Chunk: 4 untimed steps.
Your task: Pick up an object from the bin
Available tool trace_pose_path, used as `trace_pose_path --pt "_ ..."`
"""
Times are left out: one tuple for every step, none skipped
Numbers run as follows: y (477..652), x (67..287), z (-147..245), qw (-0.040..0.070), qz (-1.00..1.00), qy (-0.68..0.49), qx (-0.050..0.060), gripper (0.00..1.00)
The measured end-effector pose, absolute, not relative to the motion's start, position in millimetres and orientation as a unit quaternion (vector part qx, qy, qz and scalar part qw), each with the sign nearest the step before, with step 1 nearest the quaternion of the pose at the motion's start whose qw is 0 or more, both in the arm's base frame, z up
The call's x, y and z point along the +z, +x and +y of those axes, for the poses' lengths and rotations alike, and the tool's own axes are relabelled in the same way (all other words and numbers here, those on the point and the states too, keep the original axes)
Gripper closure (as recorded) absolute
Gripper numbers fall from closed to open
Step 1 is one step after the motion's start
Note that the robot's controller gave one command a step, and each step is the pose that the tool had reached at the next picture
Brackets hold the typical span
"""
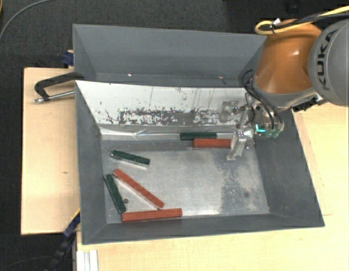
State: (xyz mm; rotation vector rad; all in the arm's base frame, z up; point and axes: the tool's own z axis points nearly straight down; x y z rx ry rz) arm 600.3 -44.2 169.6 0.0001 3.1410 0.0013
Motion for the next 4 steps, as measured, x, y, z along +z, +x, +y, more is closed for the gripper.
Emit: trace_pose_path --pt "598.6 186.9 -12.7 0.004 0.999 0.049 0.001 0.0" --pt "602.6 171.2 33.6 0.001 0.999 0.049 0.002 0.0" --pt "595.2 159.4 -11.5 0.0 0.979 0.202 0.0 0.0" --pt "600.2 179.5 -8.9 0.003 0.948 0.317 0.001 0.0"
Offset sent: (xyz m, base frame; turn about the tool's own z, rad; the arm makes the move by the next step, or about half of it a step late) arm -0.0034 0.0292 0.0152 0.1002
